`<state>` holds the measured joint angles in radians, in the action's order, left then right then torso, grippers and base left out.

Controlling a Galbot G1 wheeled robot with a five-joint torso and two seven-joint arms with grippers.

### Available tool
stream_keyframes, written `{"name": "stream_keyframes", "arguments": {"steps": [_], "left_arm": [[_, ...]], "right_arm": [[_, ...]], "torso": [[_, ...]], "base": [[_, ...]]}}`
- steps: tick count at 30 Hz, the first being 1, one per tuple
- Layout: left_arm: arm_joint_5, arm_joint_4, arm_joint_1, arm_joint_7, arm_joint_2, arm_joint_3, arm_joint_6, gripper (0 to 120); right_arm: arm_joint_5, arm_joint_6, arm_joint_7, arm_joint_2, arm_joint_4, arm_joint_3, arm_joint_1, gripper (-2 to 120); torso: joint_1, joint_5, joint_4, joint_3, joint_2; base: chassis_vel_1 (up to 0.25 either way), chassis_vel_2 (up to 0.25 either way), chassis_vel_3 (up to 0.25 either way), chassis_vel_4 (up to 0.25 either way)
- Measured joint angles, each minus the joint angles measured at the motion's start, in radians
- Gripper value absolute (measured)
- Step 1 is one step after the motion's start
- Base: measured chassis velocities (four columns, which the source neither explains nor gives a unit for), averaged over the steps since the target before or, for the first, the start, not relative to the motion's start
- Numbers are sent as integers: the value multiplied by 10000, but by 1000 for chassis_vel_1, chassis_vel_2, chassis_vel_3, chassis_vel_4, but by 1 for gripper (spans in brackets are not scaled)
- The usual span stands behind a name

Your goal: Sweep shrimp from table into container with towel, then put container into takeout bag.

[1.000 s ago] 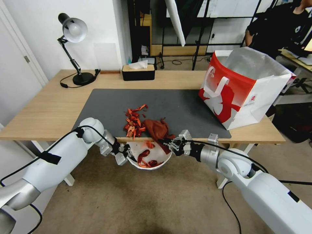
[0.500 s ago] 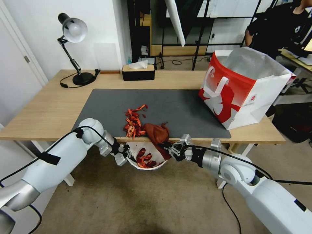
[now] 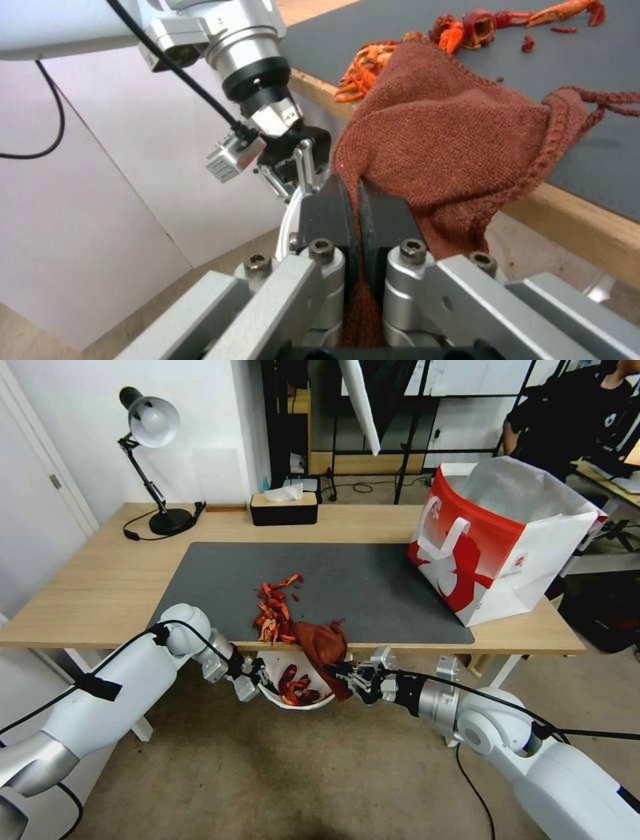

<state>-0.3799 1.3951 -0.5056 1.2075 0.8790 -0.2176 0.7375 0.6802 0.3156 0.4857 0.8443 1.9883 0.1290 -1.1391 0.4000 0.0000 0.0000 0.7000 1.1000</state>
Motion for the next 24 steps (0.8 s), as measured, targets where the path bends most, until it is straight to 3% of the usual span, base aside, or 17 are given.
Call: {"name": "stream_keyframes", "arguments": {"steps": [24], "left_arm": [[-7, -129, 15, -25, 60, -5, 33, 0]], "right_arm": [[17, 31, 20, -280, 521, 227, -930, 0]], "torso": [[0, 1, 0, 0, 0]], "base": [[0, 0, 0, 0]]}}
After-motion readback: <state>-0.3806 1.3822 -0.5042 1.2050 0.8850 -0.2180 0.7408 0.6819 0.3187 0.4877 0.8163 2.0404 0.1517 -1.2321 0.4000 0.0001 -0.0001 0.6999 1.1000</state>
